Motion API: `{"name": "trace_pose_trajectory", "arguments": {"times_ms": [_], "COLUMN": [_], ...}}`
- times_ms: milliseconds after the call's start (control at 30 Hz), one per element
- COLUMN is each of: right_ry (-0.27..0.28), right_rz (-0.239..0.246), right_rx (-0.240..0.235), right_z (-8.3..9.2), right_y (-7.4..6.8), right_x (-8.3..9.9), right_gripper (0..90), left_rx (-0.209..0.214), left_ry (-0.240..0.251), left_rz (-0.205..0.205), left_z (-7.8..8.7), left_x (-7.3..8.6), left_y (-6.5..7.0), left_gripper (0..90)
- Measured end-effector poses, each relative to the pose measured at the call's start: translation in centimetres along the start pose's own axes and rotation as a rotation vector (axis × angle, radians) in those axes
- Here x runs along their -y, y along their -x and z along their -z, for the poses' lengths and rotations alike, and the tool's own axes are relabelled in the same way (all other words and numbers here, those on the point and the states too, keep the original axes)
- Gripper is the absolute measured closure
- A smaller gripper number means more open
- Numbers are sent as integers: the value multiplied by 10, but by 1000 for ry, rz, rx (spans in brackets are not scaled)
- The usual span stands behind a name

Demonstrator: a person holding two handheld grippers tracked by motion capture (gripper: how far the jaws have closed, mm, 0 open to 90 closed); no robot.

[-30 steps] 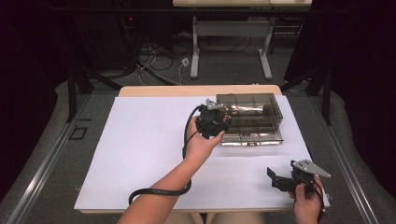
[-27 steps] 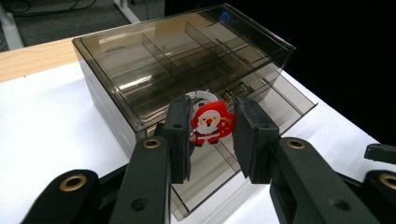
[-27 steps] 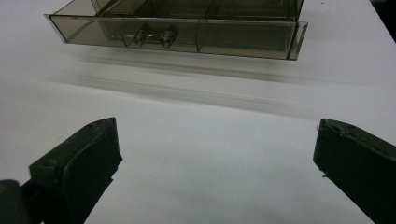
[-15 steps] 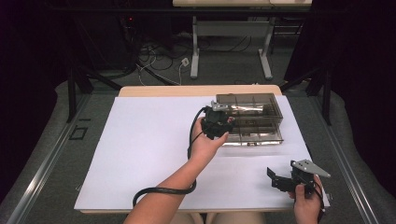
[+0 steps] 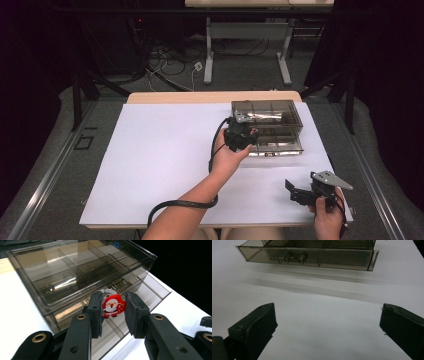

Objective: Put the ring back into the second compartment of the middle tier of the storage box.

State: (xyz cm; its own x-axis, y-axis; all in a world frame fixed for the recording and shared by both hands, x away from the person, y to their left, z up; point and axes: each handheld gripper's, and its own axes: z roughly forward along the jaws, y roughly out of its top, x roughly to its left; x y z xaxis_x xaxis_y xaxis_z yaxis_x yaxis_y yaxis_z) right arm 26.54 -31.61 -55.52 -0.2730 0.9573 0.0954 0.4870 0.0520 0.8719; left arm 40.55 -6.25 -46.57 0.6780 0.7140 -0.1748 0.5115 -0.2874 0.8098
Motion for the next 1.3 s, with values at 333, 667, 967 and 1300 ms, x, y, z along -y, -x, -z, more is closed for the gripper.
{"name": "trace_pose_trajectory", "arguments": {"times_ms": [333, 667, 967, 1300], "right_ry": [-3, -7, 6, 12], "right_rz": [-5, -26, -7, 4], "right_rx": [-3, -5, -6, -1], "right_z": [0, 0, 0, -1], "right_y": [0, -1, 2, 2], "right_x": [0, 0, 0, 1], "right_gripper": [5, 6, 6, 6], "left_rx": [-2, 12, 22, 21], "left_ry": [-4, -10, -22, -18], "left_rz": [-33, -54, -47, -36], "left_z": [-16, -29, -40, -48], "left_x": [5, 9, 12, 15], "left_y": [6, 12, 14, 14], "left_gripper": [678, 678, 678, 678]}}
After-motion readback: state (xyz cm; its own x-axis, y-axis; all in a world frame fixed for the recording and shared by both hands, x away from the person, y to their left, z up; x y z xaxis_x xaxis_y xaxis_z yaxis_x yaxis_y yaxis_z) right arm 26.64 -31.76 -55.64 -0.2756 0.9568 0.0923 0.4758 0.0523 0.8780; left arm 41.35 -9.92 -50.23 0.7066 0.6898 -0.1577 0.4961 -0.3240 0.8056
